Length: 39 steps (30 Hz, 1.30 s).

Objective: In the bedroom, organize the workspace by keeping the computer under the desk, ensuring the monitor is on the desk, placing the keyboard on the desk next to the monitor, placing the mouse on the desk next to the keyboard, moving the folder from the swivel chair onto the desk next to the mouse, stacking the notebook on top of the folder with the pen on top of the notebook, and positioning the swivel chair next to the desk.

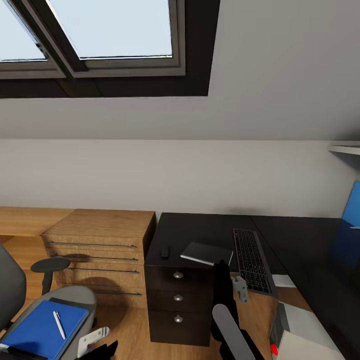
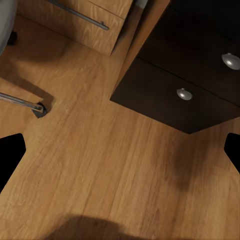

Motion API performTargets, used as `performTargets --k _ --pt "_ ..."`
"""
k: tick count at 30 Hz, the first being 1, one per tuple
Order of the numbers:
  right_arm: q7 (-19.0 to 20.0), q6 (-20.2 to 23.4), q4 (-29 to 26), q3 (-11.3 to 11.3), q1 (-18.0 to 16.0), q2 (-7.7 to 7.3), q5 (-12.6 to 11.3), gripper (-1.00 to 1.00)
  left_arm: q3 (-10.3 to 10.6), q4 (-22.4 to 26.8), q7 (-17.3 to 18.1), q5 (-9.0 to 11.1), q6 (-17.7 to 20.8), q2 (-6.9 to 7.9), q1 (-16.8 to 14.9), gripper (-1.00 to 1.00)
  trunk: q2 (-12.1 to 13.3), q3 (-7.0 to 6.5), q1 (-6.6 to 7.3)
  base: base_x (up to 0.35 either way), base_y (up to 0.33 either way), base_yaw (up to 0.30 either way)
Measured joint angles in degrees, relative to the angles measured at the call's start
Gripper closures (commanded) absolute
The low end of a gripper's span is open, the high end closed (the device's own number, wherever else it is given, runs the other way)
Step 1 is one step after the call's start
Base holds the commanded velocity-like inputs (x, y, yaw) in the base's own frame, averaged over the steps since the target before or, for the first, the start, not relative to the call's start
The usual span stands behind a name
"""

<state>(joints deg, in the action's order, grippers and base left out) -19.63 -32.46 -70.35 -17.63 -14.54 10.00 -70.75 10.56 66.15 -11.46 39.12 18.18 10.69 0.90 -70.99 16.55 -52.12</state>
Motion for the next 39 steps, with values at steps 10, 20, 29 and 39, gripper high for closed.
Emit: performTargets --k 10,20,29,39 --pt "0.1 0.0 0.0 0.0 0.0 0.00 0.0 1.00 0.0 0.0 0.1 -0.2 0.0 -0.04 0.0 -1.00 0.0 0.00 0.00 0.000 0.000 0.000" --pt "0.3 -0.1 -0.1 0.0 0.0 0.00 0.0 1.00 0.0 0.0 0.2 -0.2 0.0 -0.04 0.0 -1.00 0.0 0.00 0.00 0.000 0.094 0.000" --pt "0.6 -0.1 -0.1 0.2 0.0 0.00 0.0 1.00 0.1 0.0 0.2 -0.1 0.0 -0.04 0.0 -1.00 0.0 0.00 0.00 0.000 0.067 0.000" --pt "0.6 -0.1 -0.1 1.0 0.0 0.00 0.0 1.00 0.1 0.0 0.2 -0.1 0.0 -0.04 0.0 -1.00 0.0 0.00 0.00 0.000 0.005 -0.007"
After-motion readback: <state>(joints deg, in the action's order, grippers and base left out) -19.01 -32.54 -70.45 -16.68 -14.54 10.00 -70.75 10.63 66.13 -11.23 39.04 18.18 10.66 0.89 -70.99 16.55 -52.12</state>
